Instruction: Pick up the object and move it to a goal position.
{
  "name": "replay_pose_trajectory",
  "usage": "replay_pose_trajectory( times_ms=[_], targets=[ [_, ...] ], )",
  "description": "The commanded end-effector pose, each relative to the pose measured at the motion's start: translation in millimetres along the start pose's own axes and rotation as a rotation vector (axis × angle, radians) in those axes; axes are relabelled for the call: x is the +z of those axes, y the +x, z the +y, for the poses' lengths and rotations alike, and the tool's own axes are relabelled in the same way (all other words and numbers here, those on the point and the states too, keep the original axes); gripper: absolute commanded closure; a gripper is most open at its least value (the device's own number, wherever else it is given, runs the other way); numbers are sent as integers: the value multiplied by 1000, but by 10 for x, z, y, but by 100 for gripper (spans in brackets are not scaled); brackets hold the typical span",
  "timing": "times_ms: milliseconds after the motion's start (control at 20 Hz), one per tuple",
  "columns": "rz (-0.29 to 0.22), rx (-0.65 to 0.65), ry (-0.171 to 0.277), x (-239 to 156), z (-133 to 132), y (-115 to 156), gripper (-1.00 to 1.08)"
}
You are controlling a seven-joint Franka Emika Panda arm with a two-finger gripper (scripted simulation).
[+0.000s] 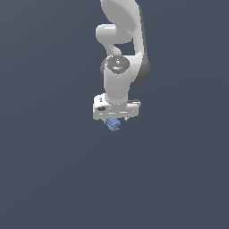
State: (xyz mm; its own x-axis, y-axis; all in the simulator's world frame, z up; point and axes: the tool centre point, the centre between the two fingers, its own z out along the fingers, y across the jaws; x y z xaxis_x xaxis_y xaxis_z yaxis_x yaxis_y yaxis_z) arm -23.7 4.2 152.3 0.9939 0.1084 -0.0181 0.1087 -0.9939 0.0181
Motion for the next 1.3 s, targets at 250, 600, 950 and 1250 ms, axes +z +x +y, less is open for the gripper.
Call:
replay_pose_trajectory(
  times_ms=[250,600,950,1250],
  targets=[
    [7,-131,7,189,33,-215,-92],
    [15,-270,12,374,59,-459,-92],
    [20,-350,14,474,70,-608,-92],
    [21,-372,14,500,72,-649,-92]
  ],
)
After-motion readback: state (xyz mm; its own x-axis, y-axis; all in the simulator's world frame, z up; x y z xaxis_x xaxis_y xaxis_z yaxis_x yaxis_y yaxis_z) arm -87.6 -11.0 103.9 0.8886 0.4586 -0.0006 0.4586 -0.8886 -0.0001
